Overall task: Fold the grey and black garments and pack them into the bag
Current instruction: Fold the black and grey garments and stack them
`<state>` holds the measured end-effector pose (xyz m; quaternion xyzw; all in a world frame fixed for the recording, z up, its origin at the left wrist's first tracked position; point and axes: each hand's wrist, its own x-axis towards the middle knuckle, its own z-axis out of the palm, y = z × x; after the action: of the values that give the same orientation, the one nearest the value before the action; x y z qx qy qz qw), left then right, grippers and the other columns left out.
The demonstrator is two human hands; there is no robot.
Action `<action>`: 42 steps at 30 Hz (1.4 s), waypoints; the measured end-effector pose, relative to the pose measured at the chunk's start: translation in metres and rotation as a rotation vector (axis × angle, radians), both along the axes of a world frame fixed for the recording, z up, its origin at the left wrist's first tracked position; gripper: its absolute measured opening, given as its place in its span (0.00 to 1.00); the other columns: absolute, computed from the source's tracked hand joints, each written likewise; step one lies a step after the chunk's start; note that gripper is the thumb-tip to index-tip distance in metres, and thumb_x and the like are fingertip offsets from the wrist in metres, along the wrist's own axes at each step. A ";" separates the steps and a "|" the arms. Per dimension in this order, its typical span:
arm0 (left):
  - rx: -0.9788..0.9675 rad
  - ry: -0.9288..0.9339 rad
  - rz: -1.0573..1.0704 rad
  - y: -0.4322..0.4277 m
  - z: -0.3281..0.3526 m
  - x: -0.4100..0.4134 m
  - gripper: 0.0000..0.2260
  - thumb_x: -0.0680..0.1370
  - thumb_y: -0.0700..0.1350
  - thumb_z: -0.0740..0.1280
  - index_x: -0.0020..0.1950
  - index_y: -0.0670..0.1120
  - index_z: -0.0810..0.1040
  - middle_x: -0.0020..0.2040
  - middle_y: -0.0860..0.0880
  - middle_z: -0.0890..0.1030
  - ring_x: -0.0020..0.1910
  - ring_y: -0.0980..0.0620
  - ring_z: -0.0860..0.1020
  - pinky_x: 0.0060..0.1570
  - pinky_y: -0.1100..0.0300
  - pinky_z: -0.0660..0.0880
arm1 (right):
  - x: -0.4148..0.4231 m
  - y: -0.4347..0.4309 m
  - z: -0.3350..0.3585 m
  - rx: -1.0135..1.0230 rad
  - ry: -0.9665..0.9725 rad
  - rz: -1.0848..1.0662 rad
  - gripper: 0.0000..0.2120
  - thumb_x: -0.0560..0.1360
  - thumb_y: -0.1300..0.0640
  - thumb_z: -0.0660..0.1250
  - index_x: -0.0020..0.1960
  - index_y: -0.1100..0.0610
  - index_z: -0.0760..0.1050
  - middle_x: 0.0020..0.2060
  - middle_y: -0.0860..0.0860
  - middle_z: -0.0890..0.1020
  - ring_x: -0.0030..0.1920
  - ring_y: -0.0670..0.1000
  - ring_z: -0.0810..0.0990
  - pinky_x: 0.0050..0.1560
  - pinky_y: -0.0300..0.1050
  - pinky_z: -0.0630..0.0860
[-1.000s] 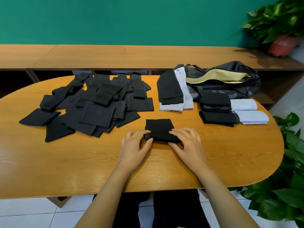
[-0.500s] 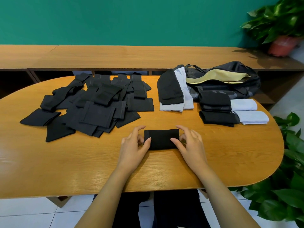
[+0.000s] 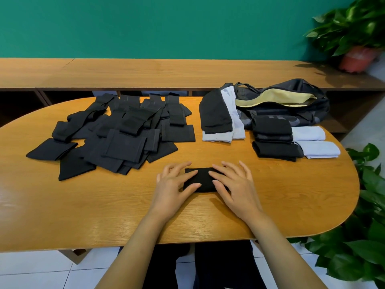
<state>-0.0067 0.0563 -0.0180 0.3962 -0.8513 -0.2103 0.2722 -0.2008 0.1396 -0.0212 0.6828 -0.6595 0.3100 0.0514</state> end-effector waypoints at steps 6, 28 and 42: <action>0.029 -0.183 -0.032 0.000 0.001 -0.002 0.31 0.72 0.68 0.64 0.74 0.60 0.66 0.73 0.66 0.63 0.71 0.59 0.57 0.65 0.59 0.54 | 0.002 -0.003 -0.001 0.117 0.050 -0.055 0.26 0.82 0.39 0.43 0.62 0.43 0.78 0.62 0.40 0.78 0.66 0.41 0.73 0.76 0.58 0.44; 0.268 0.246 -0.006 0.005 0.007 -0.001 0.30 0.76 0.53 0.70 0.74 0.61 0.59 0.57 0.62 0.73 0.54 0.61 0.76 0.54 0.62 0.74 | 0.002 0.004 0.004 0.116 0.036 0.228 0.19 0.82 0.44 0.51 0.65 0.46 0.77 0.58 0.39 0.80 0.61 0.41 0.71 0.64 0.48 0.61; 1.021 0.758 0.017 -0.004 0.047 -0.015 0.21 0.77 0.36 0.68 0.67 0.52 0.73 0.54 0.41 0.81 0.51 0.45 0.82 0.44 0.56 0.79 | -0.002 0.014 0.019 -0.024 0.435 0.205 0.15 0.79 0.46 0.61 0.62 0.48 0.78 0.78 0.47 0.56 0.78 0.53 0.53 0.75 0.61 0.49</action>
<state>-0.0215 0.0526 0.0286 0.3807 -0.4853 -0.7131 0.3331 -0.2032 0.1539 -0.0021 0.7962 -0.5565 0.1673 0.1686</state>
